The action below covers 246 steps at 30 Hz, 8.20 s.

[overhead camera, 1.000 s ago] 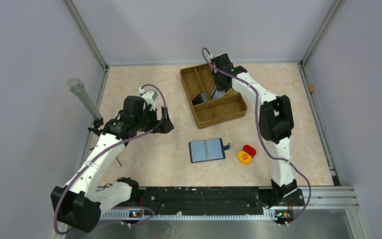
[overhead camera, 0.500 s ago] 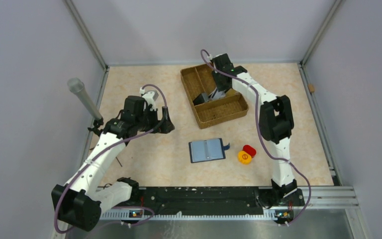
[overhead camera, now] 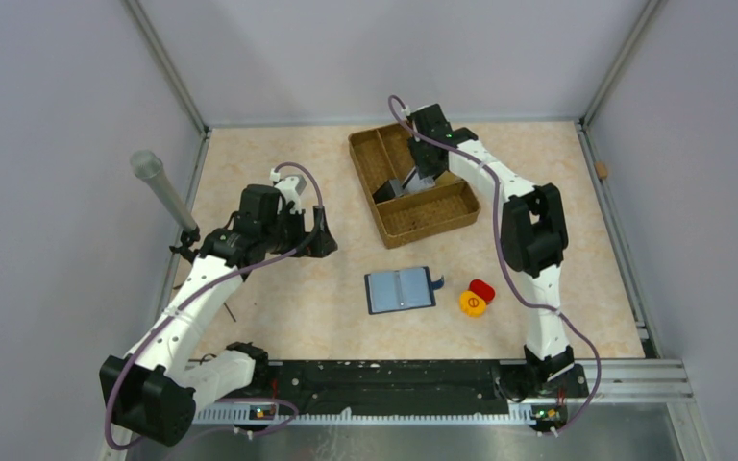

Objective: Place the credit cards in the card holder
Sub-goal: Pick up the credit card from the storage box, then insert the credit card into the card holder.

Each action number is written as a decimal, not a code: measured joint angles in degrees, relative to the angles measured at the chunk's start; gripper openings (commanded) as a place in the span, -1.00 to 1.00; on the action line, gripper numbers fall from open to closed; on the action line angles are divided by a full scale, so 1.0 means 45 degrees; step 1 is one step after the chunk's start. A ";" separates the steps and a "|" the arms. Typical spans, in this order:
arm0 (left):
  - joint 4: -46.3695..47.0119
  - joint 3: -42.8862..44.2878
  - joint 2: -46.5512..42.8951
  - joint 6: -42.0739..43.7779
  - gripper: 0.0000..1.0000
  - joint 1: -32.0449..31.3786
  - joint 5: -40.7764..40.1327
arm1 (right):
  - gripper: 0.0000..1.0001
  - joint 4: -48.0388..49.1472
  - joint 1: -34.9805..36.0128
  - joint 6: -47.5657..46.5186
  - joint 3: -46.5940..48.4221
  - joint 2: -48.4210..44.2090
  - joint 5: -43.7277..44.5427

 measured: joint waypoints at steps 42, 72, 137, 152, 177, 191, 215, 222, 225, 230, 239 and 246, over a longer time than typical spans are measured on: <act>0.0000 0.0000 0.0005 0.0000 0.97 0.0000 0.0005 | 0.46 -0.0413 -0.0301 0.0729 0.0194 0.0869 -0.1472; 0.0000 0.0000 0.0005 0.0000 0.97 0.0000 0.0189 | 0.20 -0.0826 -0.0359 0.0729 0.0374 0.0704 -0.1447; 0.0005 -0.0005 0.0083 0.0039 0.97 0.0000 0.0481 | -0.83 -0.1141 -0.0403 0.0495 0.0597 -0.0121 -0.1365; 0.0005 -0.0005 0.0044 0.0053 0.97 0.0010 0.0534 | -1.00 -0.0170 0.0160 -0.0860 -0.0466 -0.1253 -0.1370; 0.1341 0.2302 0.0670 0.0257 0.97 0.0010 0.1370 | -1.00 -0.0782 -0.0437 -0.0704 0.0962 -0.1525 -0.3196; 0.2220 0.2890 0.1797 0.0019 0.97 0.0010 0.2064 | -1.00 -0.0418 -0.0670 -0.0199 0.0525 -0.1904 -0.4090; 0.7995 -0.3594 -0.0879 -0.3434 0.97 -0.2176 0.7004 | -1.00 0.2667 0.0306 0.3434 -1.1249 -1.0462 -1.4081; 0.7878 -0.3691 -0.0675 -0.3201 0.59 -0.3322 0.7106 | -1.00 0.3395 0.1447 0.3643 -1.1657 -1.0467 -1.5912; 0.7713 -0.3691 -0.0398 -0.3128 -0.24 -0.3619 0.7252 | -1.00 0.3478 0.1462 0.3609 -1.1657 -1.0467 -1.6334; 0.7728 -0.3721 -0.0291 -0.3036 -1.00 -0.3857 0.7597 | -0.74 0.3463 0.1462 0.3478 -1.1657 -1.0467 -1.6548; 0.9107 -0.4546 -0.0947 -0.4148 -1.00 -0.4367 0.6965 | 0.24 0.3512 0.1209 0.3808 -1.1759 -1.1307 -1.4843; 1.2021 -0.6504 -0.3201 -0.6343 -1.00 -0.4493 0.4483 | 0.26 0.6951 0.0753 0.6674 -1.4207 -1.3410 -1.3906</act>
